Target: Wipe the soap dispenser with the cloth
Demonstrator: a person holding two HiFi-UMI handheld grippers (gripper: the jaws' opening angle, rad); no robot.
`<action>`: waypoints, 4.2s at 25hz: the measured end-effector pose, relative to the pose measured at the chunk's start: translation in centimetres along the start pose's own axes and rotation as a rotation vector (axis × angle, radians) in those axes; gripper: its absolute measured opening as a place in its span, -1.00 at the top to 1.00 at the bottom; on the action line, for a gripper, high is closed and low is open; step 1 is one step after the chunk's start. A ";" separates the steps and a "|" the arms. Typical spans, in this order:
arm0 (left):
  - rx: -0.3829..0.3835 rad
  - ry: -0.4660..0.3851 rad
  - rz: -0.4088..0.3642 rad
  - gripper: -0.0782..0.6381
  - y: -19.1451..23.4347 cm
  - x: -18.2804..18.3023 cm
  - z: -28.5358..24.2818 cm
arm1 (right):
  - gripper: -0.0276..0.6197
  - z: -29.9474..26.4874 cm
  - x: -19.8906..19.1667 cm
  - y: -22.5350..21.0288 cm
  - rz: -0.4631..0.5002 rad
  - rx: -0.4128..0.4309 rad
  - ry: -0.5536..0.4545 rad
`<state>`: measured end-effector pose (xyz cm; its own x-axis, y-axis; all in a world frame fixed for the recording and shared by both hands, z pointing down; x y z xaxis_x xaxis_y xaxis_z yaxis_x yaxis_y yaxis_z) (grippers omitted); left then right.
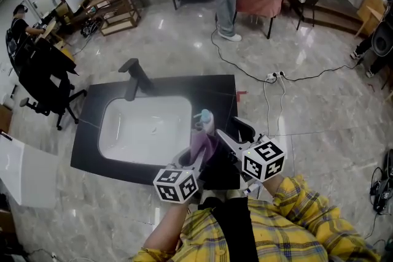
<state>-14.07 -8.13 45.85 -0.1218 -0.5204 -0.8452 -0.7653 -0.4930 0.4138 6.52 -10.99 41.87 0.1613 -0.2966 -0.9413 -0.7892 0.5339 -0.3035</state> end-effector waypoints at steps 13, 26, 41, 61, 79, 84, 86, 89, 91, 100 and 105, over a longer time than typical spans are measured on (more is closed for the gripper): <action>0.044 0.114 -0.075 0.56 2.3 -0.7 -1.1 | 0.23 0.0 -0.4 -0.3 -0.024 0.042 0.019; 0.020 0.048 -0.177 0.56 2.2 1.1 2.4 | 0.32 -0.8 1.7 -1.8 0.040 0.282 0.038; 0.035 -0.033 -0.164 0.56 2.0 2.9 5.7 | 0.19 -8.0 6.0 -0.9 0.498 0.854 0.289; 0.125 -0.044 -0.126 0.56 2.5 2.6 4.4 | 0.54 -11.6 5.3 -0.7 0.584 1.039 0.402; 0.126 -0.070 -0.132 0.56 3.0 2.8 3.9 | 0.55 -8.8 2.6 1.4 0.329 0.369 0.150; 0.123 -0.088 -0.138 0.56 3.0 3.5 4.2 | 0.54 -8.7 2.4 2.5 0.268 0.188 0.105; 0.119 -0.095 -0.141 0.56 2.9 3.8 4.3 | 0.54 -8.6 2.4 2.8 0.243 0.126 0.081; 0.111 -0.103 -0.144 0.56 2.7 3.9 4.4 | 0.54 -8.4 2.0 3.3 0.221 0.046 0.042; 0.106 -0.107 -0.147 0.56 2.6 3.8 4.4 | 0.54 -8.3 1.7 3.6 0.214 0.003 0.024; 0.073 -0.129 -0.178 0.56 1.5 3.7 4.3 | 0.54 -8.0 1.7 3.3 0.115 0.032 0.002; 0.013 -0.165 -0.233 0.56 1.0 4.3 4.0 | 0.49 -5.7 3.0 2.2 0.113 0.116 -0.098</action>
<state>-17.86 -8.04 41.27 -0.0421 -0.2733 -0.9610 -0.7926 -0.5764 0.1987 1.96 -15.22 39.18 0.1373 -0.1542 -0.9784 -0.7330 0.6486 -0.2051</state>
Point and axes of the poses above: the fingertips, and each gripper's own axes: z backward along the fingers, y to its left, x out of its top, the point moved 10 cm from there along z, backward along the fingers, and after that the axes turned 2 degrees about -y, right-handed, at the moved point
